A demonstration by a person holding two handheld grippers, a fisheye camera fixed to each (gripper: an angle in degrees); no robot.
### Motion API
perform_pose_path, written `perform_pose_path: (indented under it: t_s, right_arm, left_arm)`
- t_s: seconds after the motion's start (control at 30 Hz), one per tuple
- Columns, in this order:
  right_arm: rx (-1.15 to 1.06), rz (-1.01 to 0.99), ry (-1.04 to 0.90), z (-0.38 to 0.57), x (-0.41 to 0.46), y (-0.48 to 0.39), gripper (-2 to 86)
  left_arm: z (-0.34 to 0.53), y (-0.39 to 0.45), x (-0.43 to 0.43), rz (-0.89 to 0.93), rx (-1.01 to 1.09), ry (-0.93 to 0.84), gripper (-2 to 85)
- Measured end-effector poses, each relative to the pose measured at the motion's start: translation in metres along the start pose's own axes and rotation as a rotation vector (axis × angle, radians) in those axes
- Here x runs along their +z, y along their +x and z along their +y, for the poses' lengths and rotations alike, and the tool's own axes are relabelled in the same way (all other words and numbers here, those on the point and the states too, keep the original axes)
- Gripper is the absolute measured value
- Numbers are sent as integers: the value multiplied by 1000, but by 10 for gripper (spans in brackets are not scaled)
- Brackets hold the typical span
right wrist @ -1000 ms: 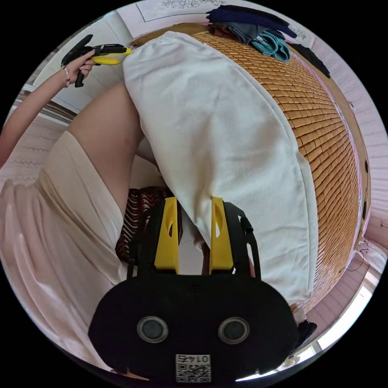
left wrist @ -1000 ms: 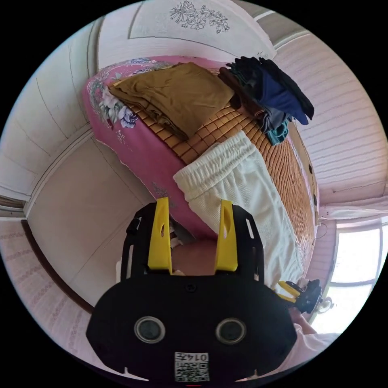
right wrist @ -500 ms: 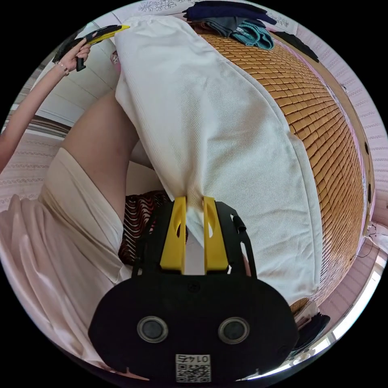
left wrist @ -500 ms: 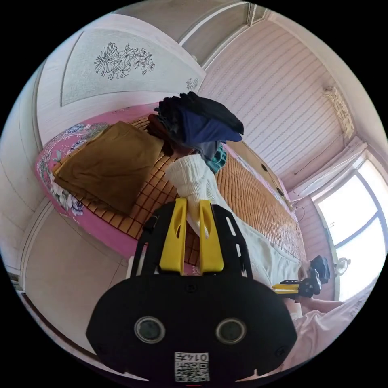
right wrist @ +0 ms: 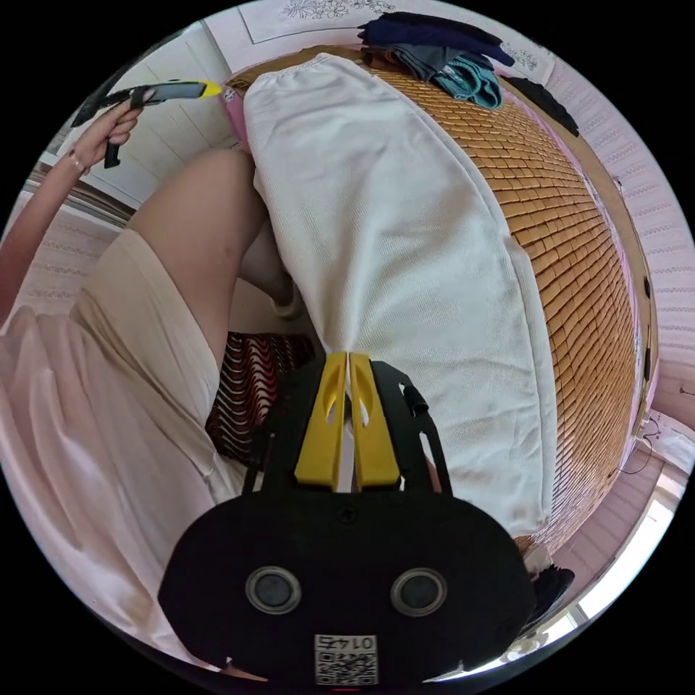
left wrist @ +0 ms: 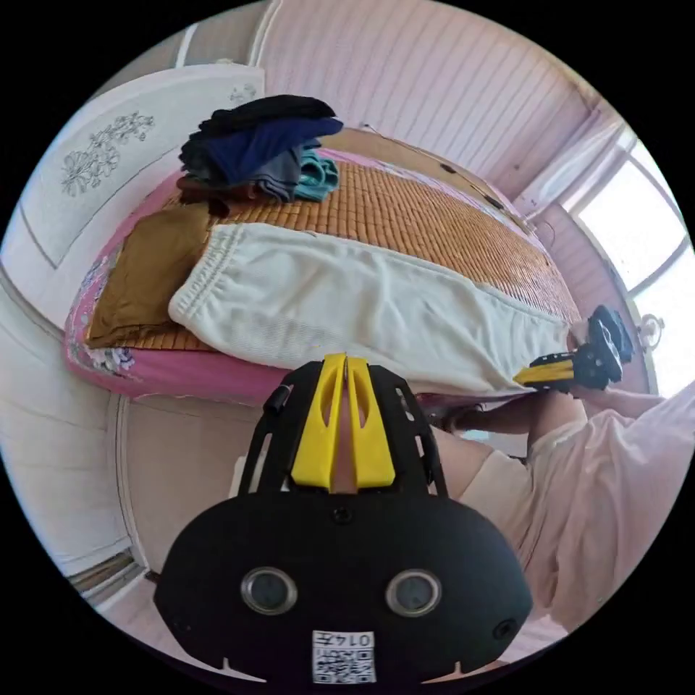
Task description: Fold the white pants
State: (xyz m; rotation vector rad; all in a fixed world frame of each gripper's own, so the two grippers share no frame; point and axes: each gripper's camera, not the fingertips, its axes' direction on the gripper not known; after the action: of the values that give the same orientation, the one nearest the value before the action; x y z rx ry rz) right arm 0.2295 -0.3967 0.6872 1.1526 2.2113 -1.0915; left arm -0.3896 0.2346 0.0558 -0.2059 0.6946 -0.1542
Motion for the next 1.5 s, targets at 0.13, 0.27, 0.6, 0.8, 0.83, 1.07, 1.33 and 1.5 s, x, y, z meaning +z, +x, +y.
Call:
perform_pose_path:
  t_s: [0.13, 0.27, 0.6, 0.8, 0.83, 1.07, 1.33, 1.5]
  right_arm:
    - [62, 49, 29, -41, -8, 42, -8]
    - [102, 71, -7, -104, -5, 74, -8]
    - [57, 30, -205, -156, 29, 96, -4]
    - [109, 2, -203, -179, 24, 124, -4]
    - [125, -5, -180, -181, 21, 127, -4]
    - [66, -14, -274, -197, 5, 133, -5]
    - [59, -47, -356, -201, -19, 147, -9]
    - [47, -35, -364, -194, -39, 152, -9]
  left_arm:
    - [-26, 143, 83, 127, 327, -132, -7]
    - [-42, 210, 128, 53, 443, -125, -8]
    - [-22, 255, 233, -34, 507, -303, -10]
    - [-12, 251, 259, 24, 464, -276, -10]
    - [-12, 252, 265, 31, 458, -283, -10]
    - [-36, 233, 239, 155, 364, -79, -10]
    - [-71, 230, 336, 45, 414, -154, -10]
    - [-53, 244, 326, 98, 494, -199, -10]
